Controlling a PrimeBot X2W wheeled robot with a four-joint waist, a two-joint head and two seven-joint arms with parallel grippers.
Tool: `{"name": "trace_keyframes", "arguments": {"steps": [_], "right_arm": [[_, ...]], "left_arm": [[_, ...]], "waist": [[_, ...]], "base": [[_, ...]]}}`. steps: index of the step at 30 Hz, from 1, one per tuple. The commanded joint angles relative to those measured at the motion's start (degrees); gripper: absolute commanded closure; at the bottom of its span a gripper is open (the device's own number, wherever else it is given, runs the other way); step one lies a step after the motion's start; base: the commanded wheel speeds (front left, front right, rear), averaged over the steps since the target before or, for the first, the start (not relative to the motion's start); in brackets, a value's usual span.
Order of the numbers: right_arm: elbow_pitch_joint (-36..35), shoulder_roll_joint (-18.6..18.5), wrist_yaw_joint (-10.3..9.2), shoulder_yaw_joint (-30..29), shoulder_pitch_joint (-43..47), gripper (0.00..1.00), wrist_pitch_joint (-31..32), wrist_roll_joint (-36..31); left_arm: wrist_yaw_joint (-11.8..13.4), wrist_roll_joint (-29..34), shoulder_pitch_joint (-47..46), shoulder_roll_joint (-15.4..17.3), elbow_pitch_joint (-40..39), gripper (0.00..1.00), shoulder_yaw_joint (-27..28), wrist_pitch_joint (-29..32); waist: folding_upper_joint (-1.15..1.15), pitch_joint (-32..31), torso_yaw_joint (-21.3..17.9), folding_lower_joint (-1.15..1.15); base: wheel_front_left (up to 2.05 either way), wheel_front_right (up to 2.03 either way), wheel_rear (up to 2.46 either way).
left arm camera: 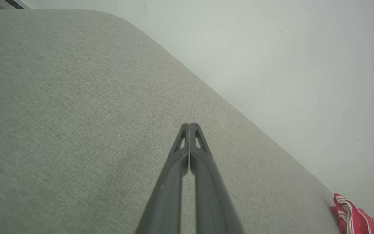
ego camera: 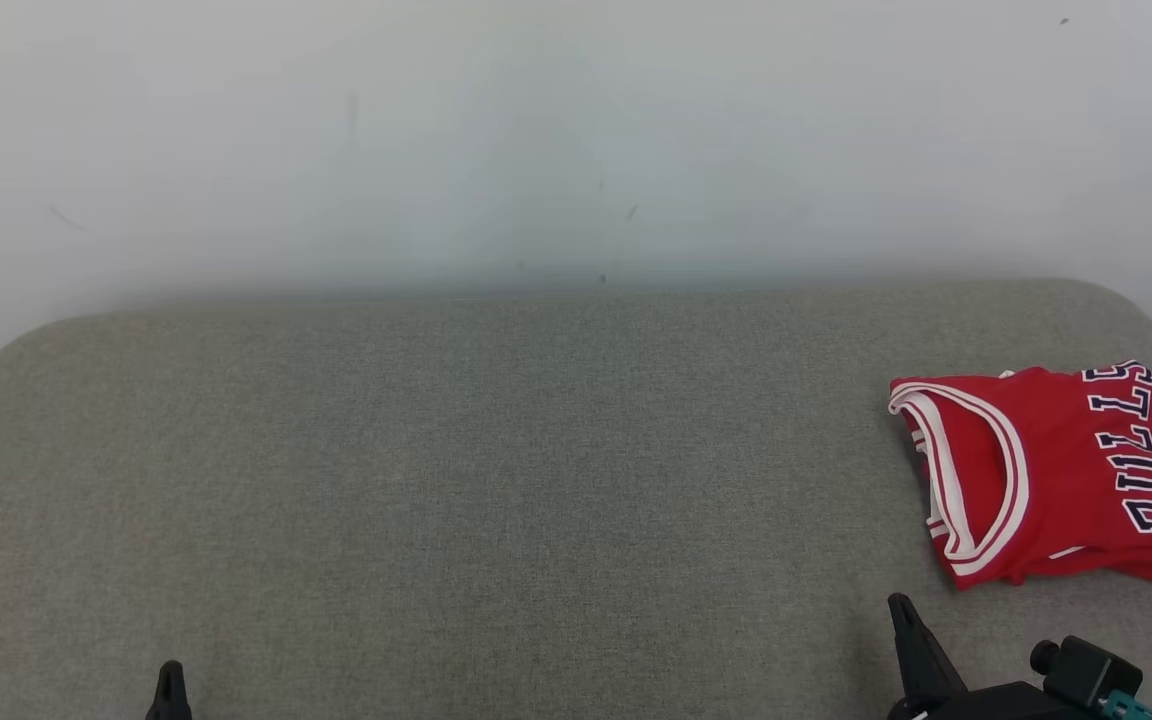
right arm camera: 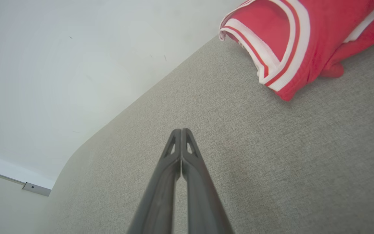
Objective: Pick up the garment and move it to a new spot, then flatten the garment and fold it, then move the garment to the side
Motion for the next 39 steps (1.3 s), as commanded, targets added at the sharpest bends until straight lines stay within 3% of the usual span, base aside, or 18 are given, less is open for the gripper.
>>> {"name": "trace_keyframes", "arguments": {"steps": [1,39], "right_arm": [[-0.8,0.0,-0.03,-0.2,-2.0,1.0,0.2,2.3],[-1.6,0.1,-0.06,-2.0,-5.1,1.0,2.6,27.8]], "left_arm": [[0.0,-2.1,-1.8,0.1,-0.5,1.0,0.4,0.6],[-0.1,-26.2,-7.3,-0.2,1.3,1.0,1.5,8.4]], "waist": [[0.0,0.1,0.0,0.0],[0.0,1.2,0.7,0.0]], "base": [[0.0,0.0,0.0],[0.0,0.0,0.0]]}}
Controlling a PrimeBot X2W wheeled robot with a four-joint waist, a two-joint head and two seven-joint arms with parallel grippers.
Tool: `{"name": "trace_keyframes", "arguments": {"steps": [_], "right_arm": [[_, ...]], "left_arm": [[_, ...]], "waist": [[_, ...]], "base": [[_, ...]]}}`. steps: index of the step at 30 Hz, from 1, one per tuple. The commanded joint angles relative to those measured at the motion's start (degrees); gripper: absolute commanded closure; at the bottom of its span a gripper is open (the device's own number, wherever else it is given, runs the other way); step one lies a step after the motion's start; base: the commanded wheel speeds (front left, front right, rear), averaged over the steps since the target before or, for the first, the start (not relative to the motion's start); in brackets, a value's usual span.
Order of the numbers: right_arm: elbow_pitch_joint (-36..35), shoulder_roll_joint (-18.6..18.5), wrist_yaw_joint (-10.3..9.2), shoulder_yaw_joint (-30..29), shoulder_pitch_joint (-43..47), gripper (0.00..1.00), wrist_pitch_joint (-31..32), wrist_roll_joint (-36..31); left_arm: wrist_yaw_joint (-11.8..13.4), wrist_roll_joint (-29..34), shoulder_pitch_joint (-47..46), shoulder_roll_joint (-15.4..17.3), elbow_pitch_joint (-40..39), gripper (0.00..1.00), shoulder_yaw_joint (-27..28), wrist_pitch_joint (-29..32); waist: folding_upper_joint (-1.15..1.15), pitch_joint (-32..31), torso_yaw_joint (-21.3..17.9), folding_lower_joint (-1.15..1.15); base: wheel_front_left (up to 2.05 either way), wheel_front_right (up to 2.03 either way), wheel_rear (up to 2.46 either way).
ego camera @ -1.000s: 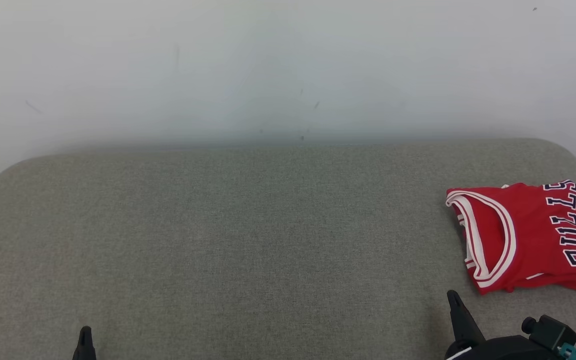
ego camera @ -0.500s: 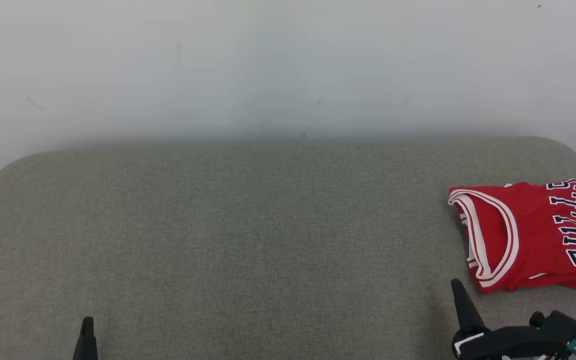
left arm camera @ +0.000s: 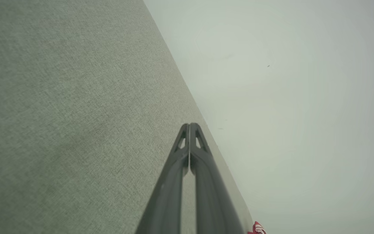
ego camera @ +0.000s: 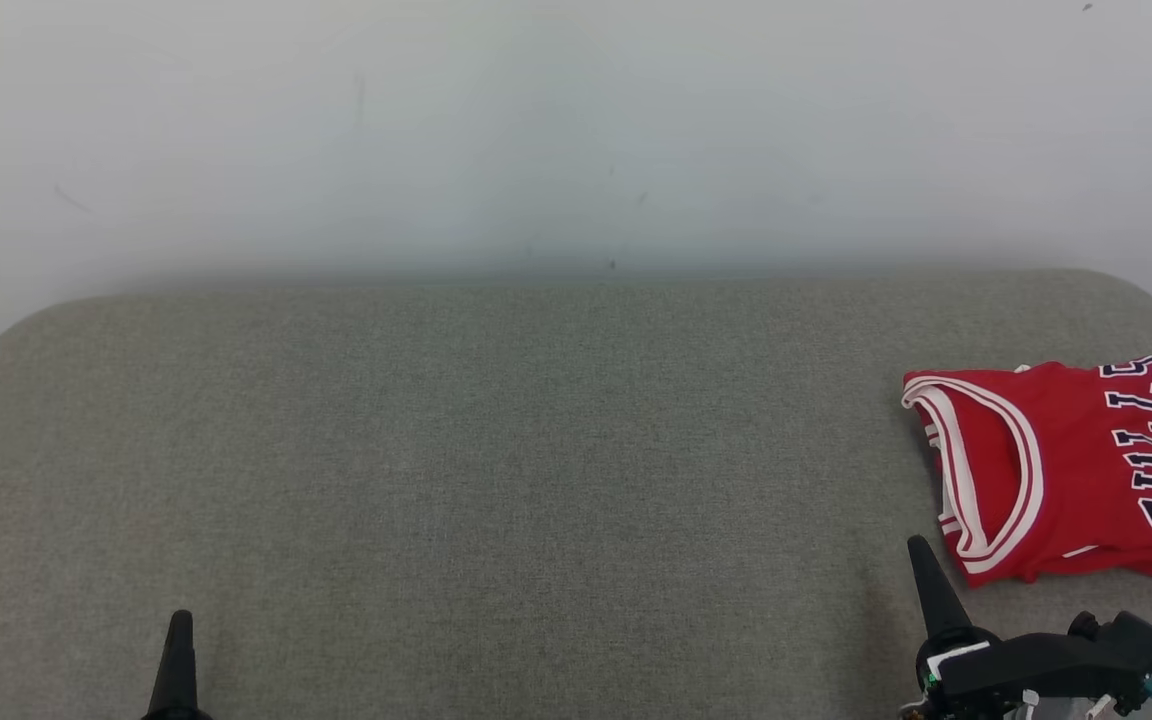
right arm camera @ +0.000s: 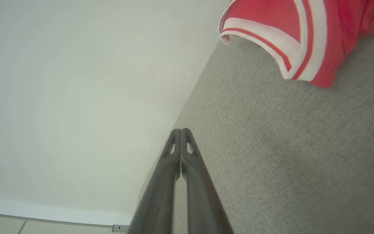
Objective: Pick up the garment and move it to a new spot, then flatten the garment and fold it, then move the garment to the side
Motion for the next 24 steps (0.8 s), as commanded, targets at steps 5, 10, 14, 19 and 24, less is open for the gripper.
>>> {"name": "trace_keyframes", "arguments": {"steps": [5,10,14,19,24], "right_arm": [[-0.8,0.0,-0.07,-0.3,-1.4,1.0,0.4,4.2],[-0.9,0.0,-0.07,-0.5,-1.8,1.0,0.6,6.3],[-0.9,0.1,-0.08,-0.6,-1.9,1.0,0.8,8.3],[-1.0,0.1,-0.08,-0.8,-2.1,1.0,1.1,10.7],[-1.0,0.1,-0.09,-1.0,-2.6,1.0,1.2,13.0]], "left_arm": [[-0.1,-3.7,-1.9,0.0,-0.1,1.0,0.4,1.2],[-0.1,-5.8,-2.2,0.0,0.1,1.0,0.5,1.9],[-0.1,-7.6,-2.8,-0.1,0.2,1.0,0.6,2.5],[-0.1,-10.0,-3.1,-0.1,0.4,1.0,0.7,3.3],[-0.1,-12.2,-3.8,-0.1,0.6,1.0,0.8,4.0]], "waist": [[0.0,0.2,0.1,0.0],[0.0,0.3,0.2,0.0],[0.0,0.4,0.3,0.0],[0.0,0.6,0.4,0.0],[0.0,0.8,0.4,0.0]], "base": [[0.0,0.0,0.0],[0.0,0.0,0.0],[0.0,0.0,0.0],[0.0,0.0,0.0],[0.0,0.0,0.0]]}}
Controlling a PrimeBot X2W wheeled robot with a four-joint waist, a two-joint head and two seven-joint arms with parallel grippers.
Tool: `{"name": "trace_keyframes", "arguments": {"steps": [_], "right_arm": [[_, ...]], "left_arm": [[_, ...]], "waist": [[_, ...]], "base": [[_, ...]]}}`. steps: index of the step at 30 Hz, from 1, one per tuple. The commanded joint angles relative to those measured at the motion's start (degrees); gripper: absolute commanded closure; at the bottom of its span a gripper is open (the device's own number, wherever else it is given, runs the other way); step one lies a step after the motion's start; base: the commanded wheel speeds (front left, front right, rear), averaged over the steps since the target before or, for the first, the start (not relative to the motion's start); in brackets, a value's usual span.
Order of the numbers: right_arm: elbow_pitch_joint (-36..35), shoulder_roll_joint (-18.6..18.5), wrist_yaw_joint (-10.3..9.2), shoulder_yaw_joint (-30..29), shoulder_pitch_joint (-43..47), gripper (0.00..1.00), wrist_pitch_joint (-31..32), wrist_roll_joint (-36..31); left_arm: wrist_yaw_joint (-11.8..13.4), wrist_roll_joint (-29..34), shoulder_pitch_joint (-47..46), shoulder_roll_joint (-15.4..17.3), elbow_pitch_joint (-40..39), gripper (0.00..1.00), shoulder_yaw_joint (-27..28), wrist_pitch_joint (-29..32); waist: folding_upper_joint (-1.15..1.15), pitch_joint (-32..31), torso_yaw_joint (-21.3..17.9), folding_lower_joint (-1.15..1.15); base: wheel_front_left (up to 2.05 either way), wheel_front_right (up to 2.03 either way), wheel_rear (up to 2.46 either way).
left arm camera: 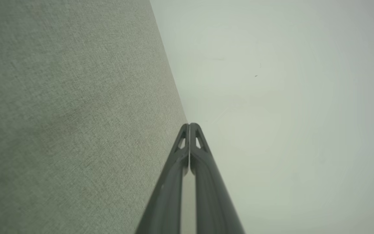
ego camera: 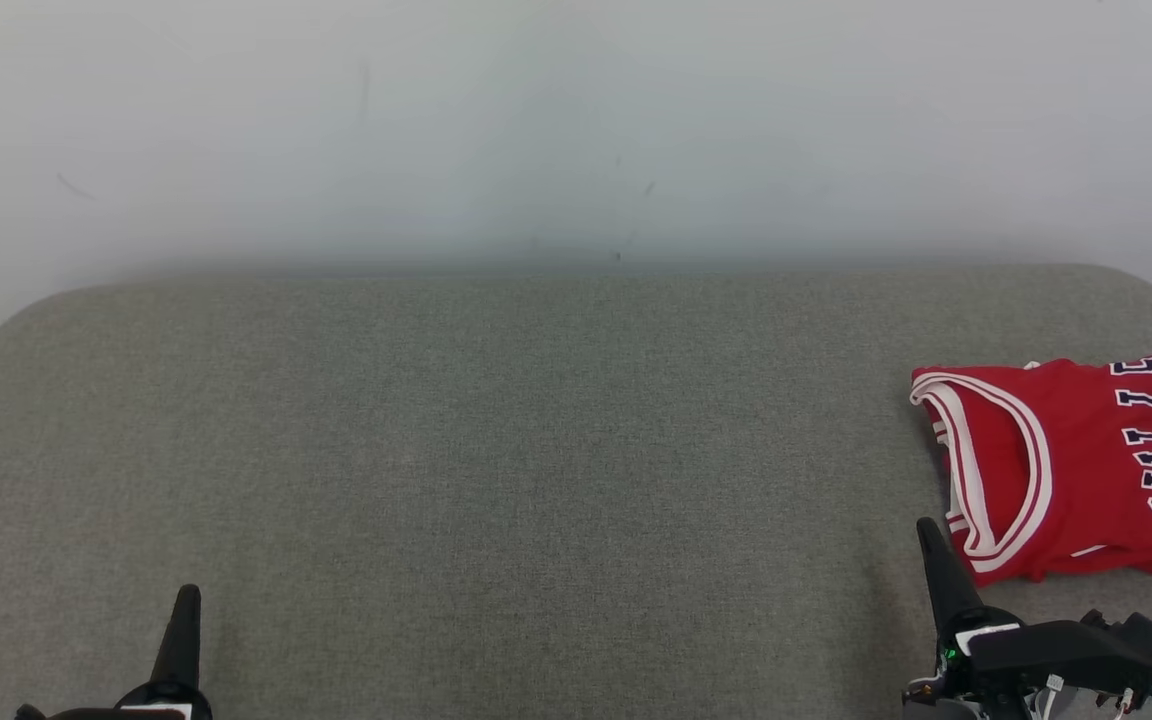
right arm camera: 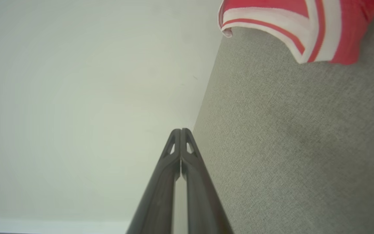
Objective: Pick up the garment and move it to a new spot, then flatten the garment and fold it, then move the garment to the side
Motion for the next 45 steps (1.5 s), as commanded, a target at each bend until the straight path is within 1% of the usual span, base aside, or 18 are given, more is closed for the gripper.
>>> {"name": "trace_keyframes", "arguments": {"steps": [1,22,34,45], "right_arm": [[-0.5,0.1,-0.09,-0.2,-1.2,1.0,0.1,1.2],[-0.6,0.1,-0.1,-0.8,-2.3,1.0,1.0,10.1],[-0.7,0.2,-0.11,-1.1,-2.6,1.0,1.4,14.1],[-0.7,0.2,-0.11,-1.0,-2.6,1.0,1.4,14.0]], "left_arm": [[-0.1,-1.3,-1.5,0.0,0.1,1.0,0.3,0.4],[-0.1,-9.7,-3.2,-0.1,0.6,1.0,0.6,3.1],[-0.2,-13.5,-4.1,-0.2,1.0,1.0,0.8,4.4],[-0.2,-13.4,-4.0,-0.2,1.0,1.0,0.8,4.3]], "waist": [[0.0,0.0,0.0,0.0],[0.0,0.7,0.4,0.0],[0.0,1.1,0.6,0.0],[0.0,1.1,0.6,0.0]], "base": [[0.0,0.0,0.0],[0.0,0.0,0.0],[0.0,0.0,0.0],[0.0,0.0,0.0]]}}
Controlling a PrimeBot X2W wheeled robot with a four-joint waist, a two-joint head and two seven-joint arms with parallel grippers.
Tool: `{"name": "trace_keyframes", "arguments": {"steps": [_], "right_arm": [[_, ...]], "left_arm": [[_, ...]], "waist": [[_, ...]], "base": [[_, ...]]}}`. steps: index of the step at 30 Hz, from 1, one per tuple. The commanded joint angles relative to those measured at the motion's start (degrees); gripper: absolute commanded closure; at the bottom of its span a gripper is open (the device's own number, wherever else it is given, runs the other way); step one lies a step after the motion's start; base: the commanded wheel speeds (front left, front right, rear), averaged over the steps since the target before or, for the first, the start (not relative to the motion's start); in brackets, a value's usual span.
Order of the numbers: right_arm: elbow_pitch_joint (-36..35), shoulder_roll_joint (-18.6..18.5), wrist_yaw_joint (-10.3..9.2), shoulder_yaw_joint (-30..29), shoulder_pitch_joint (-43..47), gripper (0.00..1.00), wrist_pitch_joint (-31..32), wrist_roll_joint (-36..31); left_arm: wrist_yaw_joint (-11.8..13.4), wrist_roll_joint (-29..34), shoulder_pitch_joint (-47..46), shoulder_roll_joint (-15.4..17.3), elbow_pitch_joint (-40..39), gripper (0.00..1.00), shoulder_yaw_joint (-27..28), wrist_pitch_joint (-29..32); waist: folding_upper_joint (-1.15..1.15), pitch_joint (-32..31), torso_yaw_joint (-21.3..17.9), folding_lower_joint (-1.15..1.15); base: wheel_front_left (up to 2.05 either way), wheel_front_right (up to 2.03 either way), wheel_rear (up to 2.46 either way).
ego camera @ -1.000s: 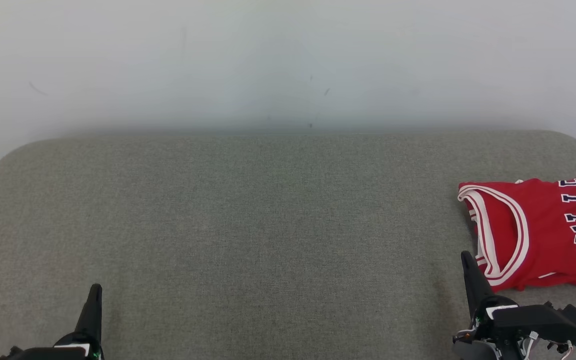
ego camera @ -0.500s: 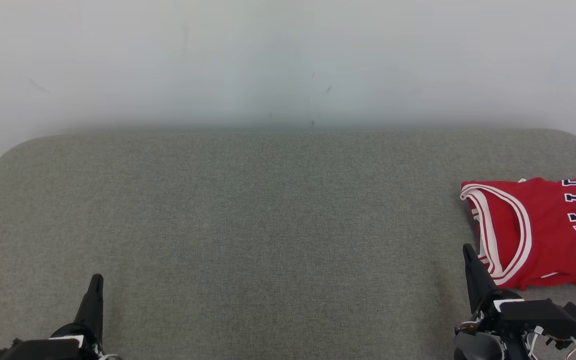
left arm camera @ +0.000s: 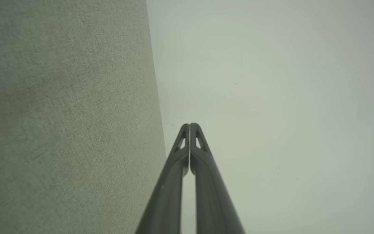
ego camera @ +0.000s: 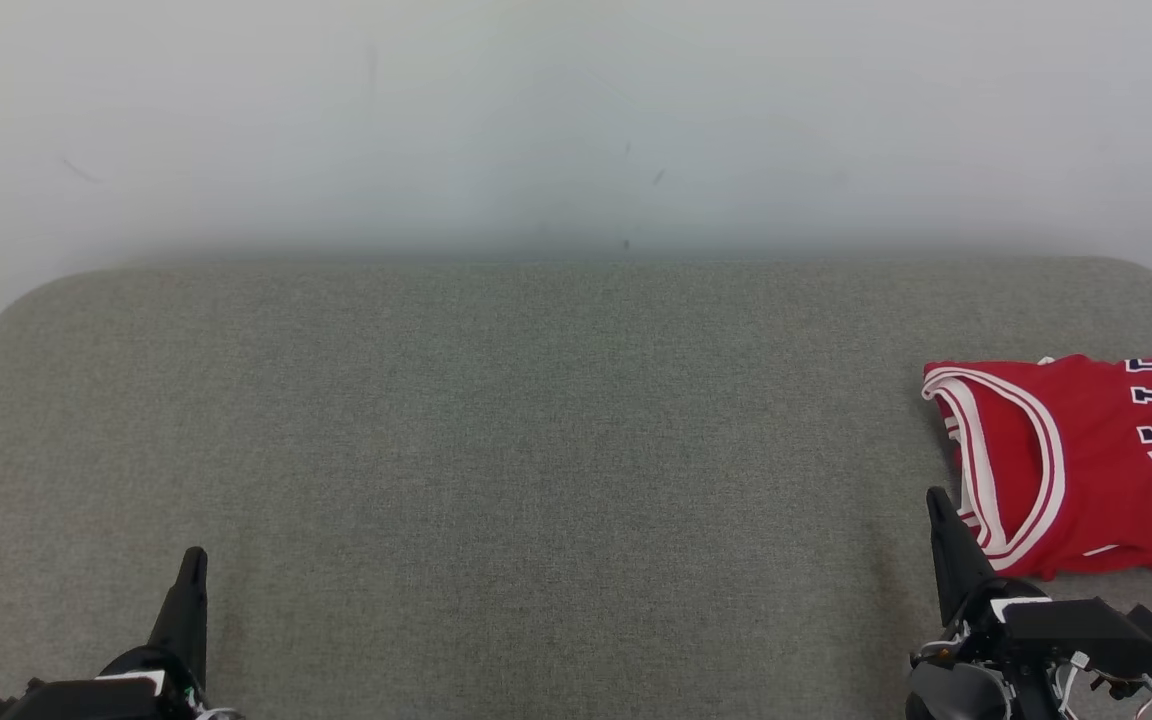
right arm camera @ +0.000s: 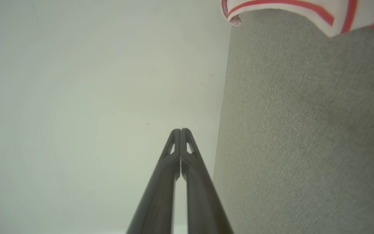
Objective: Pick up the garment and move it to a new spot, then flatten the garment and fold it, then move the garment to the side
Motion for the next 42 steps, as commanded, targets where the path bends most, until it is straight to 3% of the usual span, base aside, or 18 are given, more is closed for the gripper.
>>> {"name": "trace_keyframes", "arguments": {"steps": [1,42], "right_arm": [[0.0,0.1,-0.1,0.0,-0.3,1.0,0.1,0.1],[0.0,0.1,-0.1,0.0,-0.3,1.0,0.1,0.1]], "left_arm": [[-0.1,-0.1,-0.7,-0.1,0.0,1.0,0.0,0.1],[-0.1,-0.1,-0.7,-0.1,0.0,1.0,0.0,0.1]], "waist": [[0.0,0.0,0.0,0.0],[0.0,0.0,0.0,0.0]], "base": [[0.0,0.0,0.0],[0.0,0.0,0.0]]}}
